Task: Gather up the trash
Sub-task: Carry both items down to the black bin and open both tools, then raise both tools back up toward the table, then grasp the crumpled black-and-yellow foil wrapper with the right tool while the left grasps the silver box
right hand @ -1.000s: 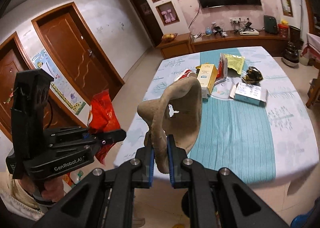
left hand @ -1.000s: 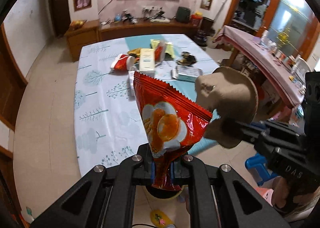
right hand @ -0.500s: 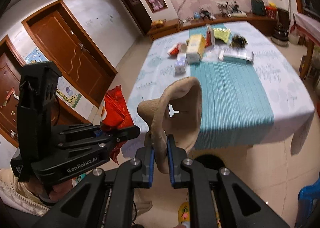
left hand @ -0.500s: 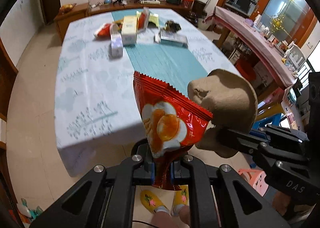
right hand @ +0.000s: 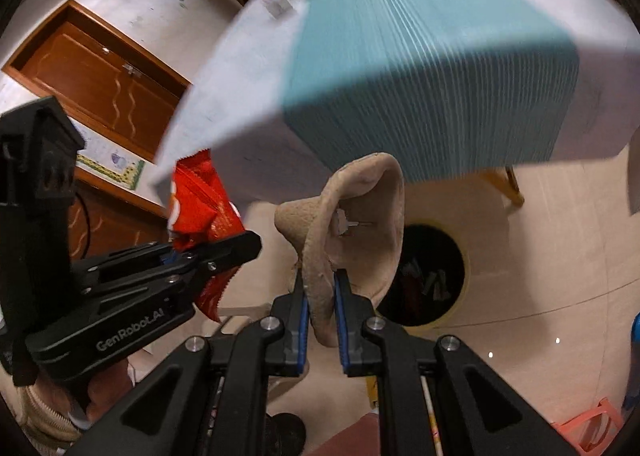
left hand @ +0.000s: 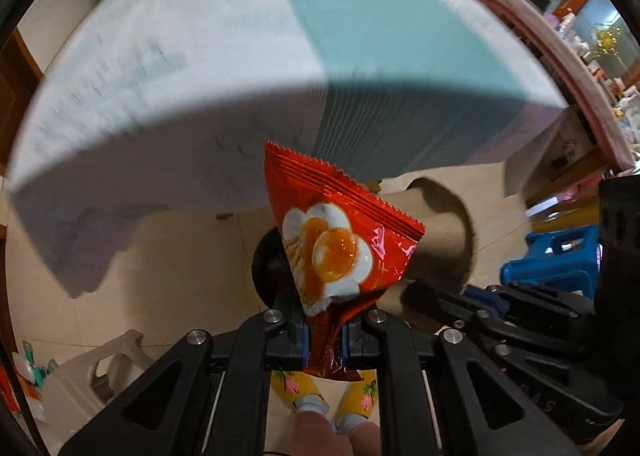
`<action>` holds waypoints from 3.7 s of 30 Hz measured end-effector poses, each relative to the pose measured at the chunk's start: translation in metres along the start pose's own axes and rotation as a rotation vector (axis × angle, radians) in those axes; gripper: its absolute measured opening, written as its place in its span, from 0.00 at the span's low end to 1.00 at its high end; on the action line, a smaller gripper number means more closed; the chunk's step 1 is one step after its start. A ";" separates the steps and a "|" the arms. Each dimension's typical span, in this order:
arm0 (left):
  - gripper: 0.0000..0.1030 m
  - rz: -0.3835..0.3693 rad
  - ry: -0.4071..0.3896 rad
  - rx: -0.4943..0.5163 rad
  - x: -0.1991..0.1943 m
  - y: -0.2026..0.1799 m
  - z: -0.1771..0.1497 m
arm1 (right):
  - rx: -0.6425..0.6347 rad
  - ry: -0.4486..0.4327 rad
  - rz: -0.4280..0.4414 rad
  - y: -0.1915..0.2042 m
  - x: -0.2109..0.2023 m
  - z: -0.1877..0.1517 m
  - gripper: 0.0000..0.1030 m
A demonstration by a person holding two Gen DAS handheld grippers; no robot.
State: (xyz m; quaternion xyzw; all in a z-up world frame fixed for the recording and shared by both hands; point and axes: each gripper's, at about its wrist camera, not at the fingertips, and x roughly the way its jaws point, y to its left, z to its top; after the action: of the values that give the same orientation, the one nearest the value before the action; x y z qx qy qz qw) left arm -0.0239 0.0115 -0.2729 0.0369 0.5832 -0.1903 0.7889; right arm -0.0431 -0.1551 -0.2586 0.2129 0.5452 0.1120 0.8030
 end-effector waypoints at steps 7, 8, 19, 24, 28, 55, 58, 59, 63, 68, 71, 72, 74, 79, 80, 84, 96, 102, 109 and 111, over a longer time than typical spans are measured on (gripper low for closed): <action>0.22 0.038 0.006 -0.010 0.096 0.011 -0.017 | 0.014 0.071 -0.032 -0.062 0.110 -0.014 0.11; 0.30 0.045 -0.003 -0.016 0.106 0.014 -0.020 | 0.014 0.080 -0.037 -0.069 0.125 -0.015 0.12; 0.85 0.105 -0.013 -0.054 0.137 0.035 -0.037 | 0.091 0.071 -0.119 -0.110 0.180 -0.014 0.44; 0.85 0.100 -0.053 -0.038 0.117 0.029 -0.031 | 0.082 0.064 -0.127 -0.099 0.163 -0.013 0.44; 0.85 0.093 -0.085 -0.036 0.099 0.026 -0.029 | 0.067 0.040 -0.129 -0.091 0.144 -0.013 0.44; 0.85 0.068 -0.180 -0.051 -0.116 0.003 0.023 | 0.040 -0.069 -0.142 -0.007 -0.045 0.016 0.44; 0.85 0.042 -0.187 -0.033 -0.151 -0.001 0.038 | 0.018 -0.113 -0.139 0.015 -0.084 0.030 0.44; 0.85 0.033 -0.193 -0.025 -0.163 -0.002 0.043 | 0.008 -0.129 -0.139 0.023 -0.096 0.036 0.45; 0.85 0.006 -0.244 0.012 -0.205 -0.005 0.057 | -0.021 -0.214 -0.139 0.050 -0.140 0.058 0.45; 0.85 0.012 -0.349 0.076 -0.243 -0.012 0.086 | -0.056 -0.323 -0.165 0.077 -0.174 0.076 0.45; 0.85 0.023 -0.401 0.117 -0.263 -0.019 0.104 | -0.072 -0.377 -0.193 0.091 -0.189 0.087 0.45; 0.85 0.031 -0.406 0.123 -0.266 -0.021 0.108 | -0.071 -0.392 -0.199 0.094 -0.194 0.091 0.45; 0.85 0.059 -0.419 0.141 -0.270 -0.025 0.118 | -0.064 -0.408 -0.209 0.096 -0.199 0.100 0.45; 0.85 0.014 -0.419 0.148 -0.270 -0.031 0.138 | -0.058 -0.424 -0.242 0.094 -0.207 0.128 0.45; 0.85 0.000 -0.417 0.141 -0.268 -0.031 0.143 | -0.059 -0.426 -0.245 0.092 -0.209 0.131 0.45; 0.85 0.024 -0.407 0.105 -0.259 -0.036 0.169 | -0.064 -0.434 -0.250 0.078 -0.211 0.159 0.45; 0.85 0.146 -0.360 -0.111 -0.182 -0.072 0.283 | -0.133 -0.298 -0.174 -0.015 -0.175 0.318 0.45; 0.85 0.126 -0.274 -0.338 -0.122 -0.090 0.337 | -0.173 -0.085 -0.121 -0.076 -0.119 0.412 0.45; 0.85 0.181 -0.165 -0.540 -0.052 -0.091 0.373 | -0.233 0.065 -0.087 -0.111 -0.038 0.476 0.45; 0.85 0.190 -0.139 -0.572 -0.038 -0.089 0.379 | -0.222 0.084 -0.076 -0.117 -0.020 0.485 0.45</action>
State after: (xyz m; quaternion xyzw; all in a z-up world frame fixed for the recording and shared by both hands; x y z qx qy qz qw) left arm 0.2797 -0.1667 -0.1023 -0.1455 0.5517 0.0543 0.8195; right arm 0.3911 -0.3736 -0.1432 0.0968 0.5704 0.1500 0.8017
